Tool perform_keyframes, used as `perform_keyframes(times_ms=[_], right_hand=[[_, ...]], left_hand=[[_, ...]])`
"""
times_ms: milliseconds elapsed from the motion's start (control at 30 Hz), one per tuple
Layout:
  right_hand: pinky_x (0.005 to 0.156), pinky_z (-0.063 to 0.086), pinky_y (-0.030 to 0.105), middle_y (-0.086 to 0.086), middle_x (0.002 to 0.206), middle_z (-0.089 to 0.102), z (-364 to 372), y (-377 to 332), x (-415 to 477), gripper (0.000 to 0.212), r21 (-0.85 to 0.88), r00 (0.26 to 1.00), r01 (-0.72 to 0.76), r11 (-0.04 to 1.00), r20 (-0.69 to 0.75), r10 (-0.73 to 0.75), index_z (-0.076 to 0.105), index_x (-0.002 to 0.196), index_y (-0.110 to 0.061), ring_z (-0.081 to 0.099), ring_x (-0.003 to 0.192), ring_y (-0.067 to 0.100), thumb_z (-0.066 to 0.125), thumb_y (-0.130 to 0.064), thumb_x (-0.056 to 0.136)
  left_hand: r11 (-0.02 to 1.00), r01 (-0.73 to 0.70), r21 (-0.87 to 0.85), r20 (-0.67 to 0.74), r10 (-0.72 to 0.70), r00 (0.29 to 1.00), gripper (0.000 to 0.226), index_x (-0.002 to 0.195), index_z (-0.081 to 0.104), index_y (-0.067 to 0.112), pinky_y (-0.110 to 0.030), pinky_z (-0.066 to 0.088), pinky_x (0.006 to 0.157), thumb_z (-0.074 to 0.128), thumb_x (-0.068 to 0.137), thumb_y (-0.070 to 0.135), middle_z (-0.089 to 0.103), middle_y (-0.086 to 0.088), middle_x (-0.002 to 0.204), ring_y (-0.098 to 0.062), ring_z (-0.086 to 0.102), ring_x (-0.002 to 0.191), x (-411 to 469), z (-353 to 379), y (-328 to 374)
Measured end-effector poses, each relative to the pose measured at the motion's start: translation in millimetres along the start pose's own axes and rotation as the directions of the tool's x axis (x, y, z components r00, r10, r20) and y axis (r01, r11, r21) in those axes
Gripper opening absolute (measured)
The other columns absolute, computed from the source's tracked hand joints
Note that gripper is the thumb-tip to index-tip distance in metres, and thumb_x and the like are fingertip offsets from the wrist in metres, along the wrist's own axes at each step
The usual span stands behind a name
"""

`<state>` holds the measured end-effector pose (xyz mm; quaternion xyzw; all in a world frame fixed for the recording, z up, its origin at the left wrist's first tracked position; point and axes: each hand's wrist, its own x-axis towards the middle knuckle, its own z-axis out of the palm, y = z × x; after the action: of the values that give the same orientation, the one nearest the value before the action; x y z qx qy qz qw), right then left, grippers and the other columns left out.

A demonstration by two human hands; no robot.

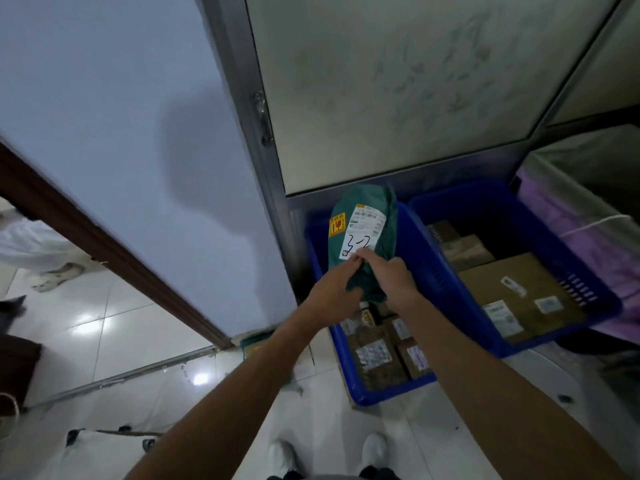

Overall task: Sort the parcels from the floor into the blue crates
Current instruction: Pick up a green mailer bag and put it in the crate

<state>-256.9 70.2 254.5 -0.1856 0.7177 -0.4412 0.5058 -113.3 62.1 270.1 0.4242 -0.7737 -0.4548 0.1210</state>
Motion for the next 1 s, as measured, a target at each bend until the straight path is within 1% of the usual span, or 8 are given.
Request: perform_keyframes(times_ms=[133, 267, 433, 533, 667, 733, 800, 1000], right_hand=[[0.072, 0.057, 0.034, 0.007, 0.103, 0.069, -44, -2, 8, 0.077, 0.011, 1.000, 0.015, 1.000, 0.000, -0.015, 0.057, 0.124, -0.008, 0.069, 0.088, 0.023, 0.081, -0.055, 0.069], [0.066, 0.056, 0.029, 0.008, 0.111, 0.073, -75, -5, 2, 0.050, 0.072, 0.991, 0.071, 0.995, 0.106, -0.079, 0.064, 0.123, -0.011, 0.071, 0.092, 0.022, 0.077, -0.040, 0.084], [0.079, 0.060, 0.035, 0.009, 0.110, 0.076, -98, -2, -5, 0.045, 0.145, 0.947, 0.036, 0.989, 0.311, -0.080, 0.065, 0.127, -0.014, 0.074, 0.098, 0.026, 0.072, -0.039, 0.089], [0.100, 0.052, 0.046, 0.008, 0.119, 0.073, -98, 4, 2, 0.051, 0.135, 0.917, 0.013, 0.991, 0.394, -0.066, 0.067, 0.126, -0.021, 0.070, 0.110, 0.029, 0.072, -0.050, 0.085], [0.103, 0.050, 0.046, 0.004, 0.117, 0.073, -89, 4, 18, 0.080, -0.101, 0.966, 0.017, 0.995, 0.257, 0.009, 0.073, 0.113, -0.025, 0.070, 0.108, 0.026, 0.062, -0.087, 0.063], [0.110, 0.043, 0.048, 0.006, 0.127, 0.067, -85, 7, 30, 0.087, -0.295, 0.979, 0.061, 0.954, 0.206, 0.001, 0.069, 0.117, -0.023, 0.063, 0.117, 0.027, 0.046, -0.091, 0.068], [0.107, 0.043, 0.048, 0.009, 0.136, 0.058, -83, 7, 38, 0.067, -0.437, 0.986, 0.112, 0.893, 0.161, -0.045, 0.058, 0.128, -0.023, 0.056, 0.120, 0.028, 0.042, -0.075, 0.088], [0.109, 0.042, 0.046, -0.004, 0.150, 0.045, -62, -7, 45, 0.058, -0.457, 0.930, 0.352, 0.817, 0.268, -0.251, 0.029, 0.155, -0.024, 0.049, 0.132, 0.019, 0.048, -0.042, 0.104]], left_hand=[[0.950, 0.131, -0.283, -0.084, -0.160, 0.984, 0.041, 0.137, 0.059, 0.016, -0.035, 0.054, 0.100, 0.047, 0.099, 0.010, 0.060, -0.005, 0.135, -0.019, 0.060, 0.117, 21, -5, 18], [0.896, 0.168, -0.411, -0.164, -0.254, 0.953, 0.043, 0.141, 0.050, 0.012, -0.030, 0.053, 0.095, 0.059, 0.099, 0.021, 0.061, -0.006, 0.134, -0.017, 0.061, 0.115, 36, 5, 22], [0.638, 0.322, -0.700, 0.058, -0.398, 0.915, 0.039, 0.112, 0.069, 0.022, -0.028, 0.059, 0.078, 0.076, 0.084, 0.047, 0.076, -0.003, 0.112, -0.016, 0.074, 0.094, 46, 24, 38], [0.496, 0.328, -0.804, 0.152, -0.362, 0.920, 0.056, 0.122, 0.069, 0.020, -0.043, 0.055, 0.097, 0.082, 0.077, 0.050, 0.075, -0.008, 0.115, -0.027, 0.072, 0.106, 54, 32, 32], [0.397, 0.297, -0.868, 0.139, -0.380, 0.915, 0.061, 0.126, 0.068, 0.017, -0.049, 0.053, 0.101, 0.086, 0.073, 0.042, 0.074, -0.012, 0.117, -0.032, 0.070, 0.109, 63, 35, 17], [0.383, 0.299, -0.874, 0.111, -0.443, 0.890, 0.062, 0.121, 0.070, 0.012, -0.049, 0.055, 0.097, 0.090, 0.069, 0.039, 0.075, -0.012, 0.113, -0.032, 0.072, 0.104, 68, 35, 3], [0.411, 0.307, -0.858, 0.053, -0.524, 0.850, 0.057, 0.115, 0.071, 0.007, -0.046, 0.060, 0.088, 0.092, 0.068, 0.034, 0.077, -0.012, 0.106, -0.030, 0.075, 0.095, 74, 32, -10], [0.513, 0.280, -0.811, -0.038, -0.525, 0.850, 0.053, 0.111, 0.071, 0.006, -0.034, 0.062, 0.069, 0.092, 0.068, 0.029, 0.078, -0.009, 0.099, -0.025, 0.076, 0.086, 91, 33, -36]])
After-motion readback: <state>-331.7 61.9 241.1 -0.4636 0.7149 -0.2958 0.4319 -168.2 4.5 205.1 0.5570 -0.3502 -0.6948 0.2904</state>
